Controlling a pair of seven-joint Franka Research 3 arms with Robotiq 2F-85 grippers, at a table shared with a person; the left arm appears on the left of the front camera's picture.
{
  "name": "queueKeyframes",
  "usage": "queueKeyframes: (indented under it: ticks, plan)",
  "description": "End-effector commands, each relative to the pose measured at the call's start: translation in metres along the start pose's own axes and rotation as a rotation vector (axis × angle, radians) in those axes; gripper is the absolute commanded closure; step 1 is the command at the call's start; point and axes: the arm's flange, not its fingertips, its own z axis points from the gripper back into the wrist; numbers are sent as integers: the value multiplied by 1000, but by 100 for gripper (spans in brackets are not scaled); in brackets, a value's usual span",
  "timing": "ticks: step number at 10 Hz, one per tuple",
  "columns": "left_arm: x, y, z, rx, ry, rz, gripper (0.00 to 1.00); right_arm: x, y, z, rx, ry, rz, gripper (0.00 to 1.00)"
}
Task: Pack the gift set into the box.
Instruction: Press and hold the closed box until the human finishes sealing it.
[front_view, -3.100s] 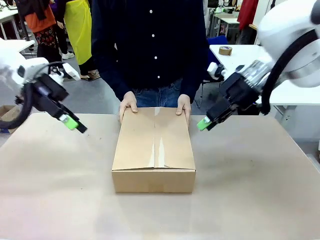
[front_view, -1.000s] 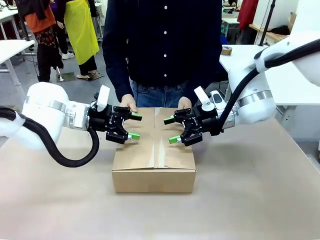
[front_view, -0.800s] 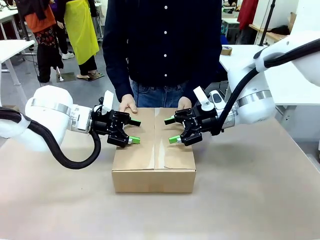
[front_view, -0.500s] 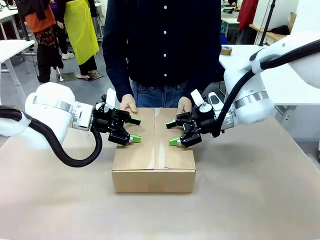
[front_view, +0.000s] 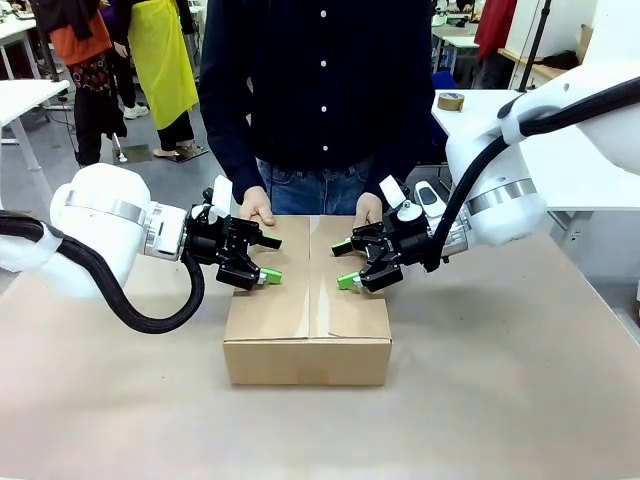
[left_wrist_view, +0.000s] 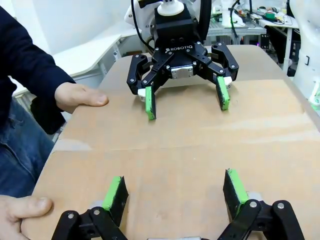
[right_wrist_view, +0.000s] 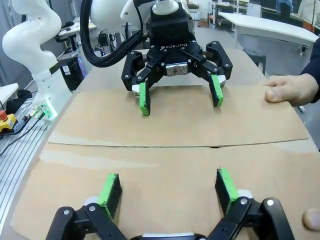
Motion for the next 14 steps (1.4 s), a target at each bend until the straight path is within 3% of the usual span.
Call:
queueKeyframes:
  ticks: [1,14]
  plan:
    - [-1,-1,0,2,3,4,0,-3,2,-1,-3,-3,7,0]
    - [-1,-1,0,2,3,4,0,-3,2,-1,-3,-3,7,0]
